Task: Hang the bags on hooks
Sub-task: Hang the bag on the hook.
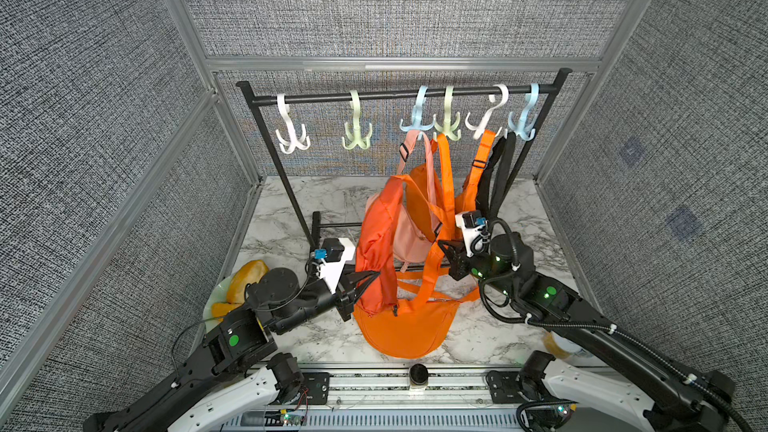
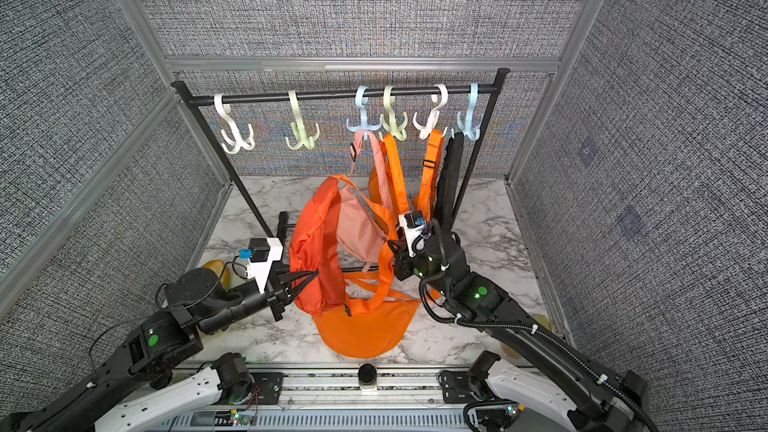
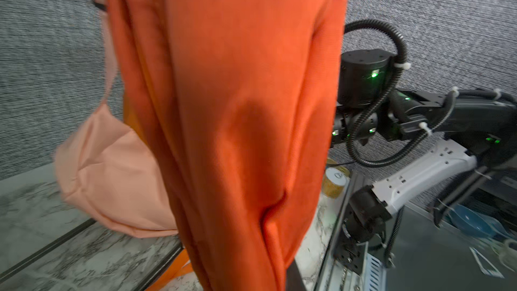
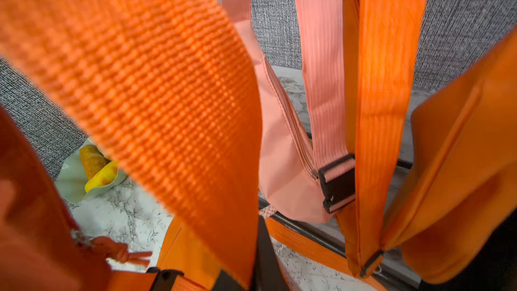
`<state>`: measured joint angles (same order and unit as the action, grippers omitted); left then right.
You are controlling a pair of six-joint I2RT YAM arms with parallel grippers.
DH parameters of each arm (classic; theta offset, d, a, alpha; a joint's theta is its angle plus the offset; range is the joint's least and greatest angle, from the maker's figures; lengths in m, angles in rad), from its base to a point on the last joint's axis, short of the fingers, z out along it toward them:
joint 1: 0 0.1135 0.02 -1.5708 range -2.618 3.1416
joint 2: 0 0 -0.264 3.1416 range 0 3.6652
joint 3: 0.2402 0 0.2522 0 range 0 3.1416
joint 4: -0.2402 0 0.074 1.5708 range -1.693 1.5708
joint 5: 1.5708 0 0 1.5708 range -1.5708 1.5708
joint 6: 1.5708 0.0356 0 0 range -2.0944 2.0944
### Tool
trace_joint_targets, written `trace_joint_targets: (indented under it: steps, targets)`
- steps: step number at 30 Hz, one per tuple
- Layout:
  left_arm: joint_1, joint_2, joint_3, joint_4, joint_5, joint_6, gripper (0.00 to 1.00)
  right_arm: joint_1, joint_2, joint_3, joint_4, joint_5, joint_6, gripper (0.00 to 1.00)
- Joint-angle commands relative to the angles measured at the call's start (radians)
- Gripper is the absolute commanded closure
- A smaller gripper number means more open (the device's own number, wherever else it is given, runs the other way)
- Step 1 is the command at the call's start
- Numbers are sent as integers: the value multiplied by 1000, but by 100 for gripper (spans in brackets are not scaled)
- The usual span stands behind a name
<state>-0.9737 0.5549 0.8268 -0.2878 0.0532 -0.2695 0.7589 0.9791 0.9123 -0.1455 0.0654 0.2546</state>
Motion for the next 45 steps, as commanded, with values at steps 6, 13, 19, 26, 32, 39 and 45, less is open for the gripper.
trace_joint_targets:
  steps: [6, 13, 19, 26, 32, 39, 45]
  targets:
    - [1, -168, -75, 66, -234, -81, 94, 0, 301, 455, -169, -79, -163, 100]
    - [0, -178, -71, 36, -194, -67, 93, -18, 580, 944, -389, -77, -255, 100]
    - [0, -161, -60, 47, -188, -57, 93, -55, 701, 1134, -422, -152, -227, 100]
    - [1, -157, -57, 53, -182, -61, 93, -58, 811, 1262, -471, -195, -218, 100]
    - [1, -166, -99, 65, -176, -93, 94, -59, 873, 1299, -511, -232, -209, 100]
    - [1, -204, -201, 117, -176, -170, 94, -58, 875, 1231, -514, -241, -210, 100]
    - [0, -184, -270, 174, -161, -222, 94, -58, 863, 1178, -522, -246, -210, 100]
